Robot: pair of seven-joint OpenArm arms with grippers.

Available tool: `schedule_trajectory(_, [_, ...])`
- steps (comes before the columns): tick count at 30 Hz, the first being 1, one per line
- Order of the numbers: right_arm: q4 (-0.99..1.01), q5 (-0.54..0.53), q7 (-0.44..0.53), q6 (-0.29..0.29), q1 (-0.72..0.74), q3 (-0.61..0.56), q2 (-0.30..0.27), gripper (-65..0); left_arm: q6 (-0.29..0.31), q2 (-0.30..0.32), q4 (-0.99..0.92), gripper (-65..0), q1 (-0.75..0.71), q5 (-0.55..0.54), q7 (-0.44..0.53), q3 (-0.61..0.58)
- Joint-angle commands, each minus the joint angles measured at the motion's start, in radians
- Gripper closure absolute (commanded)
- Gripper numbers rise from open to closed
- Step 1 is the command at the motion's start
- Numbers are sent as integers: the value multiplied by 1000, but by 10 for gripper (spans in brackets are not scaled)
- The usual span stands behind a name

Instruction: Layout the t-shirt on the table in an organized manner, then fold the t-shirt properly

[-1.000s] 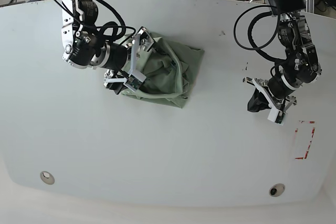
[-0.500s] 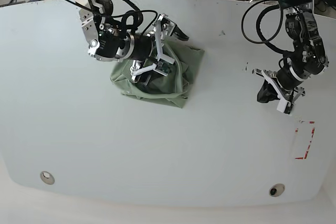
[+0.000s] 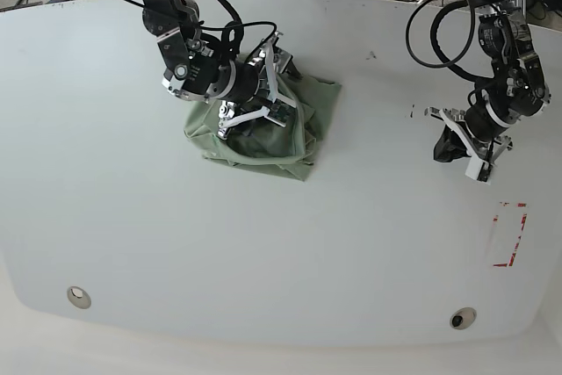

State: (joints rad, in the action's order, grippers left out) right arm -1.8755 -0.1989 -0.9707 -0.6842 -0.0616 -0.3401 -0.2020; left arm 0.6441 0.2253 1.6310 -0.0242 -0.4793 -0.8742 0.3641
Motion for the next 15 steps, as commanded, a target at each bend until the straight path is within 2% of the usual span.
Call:
schedule_trajectory(1, [18,0,63,1,12,5,2,-319,3,13,19,0,16,-19,22,3])
schedule_trajectory(9, [61,19,98,2,12,5,2,-157,3,13,19,0,16,-19,22,3])
schedule_trajectory(15, [44,14,97,4,12,5,3,0,3,13,18,0,16,-17,22,0])
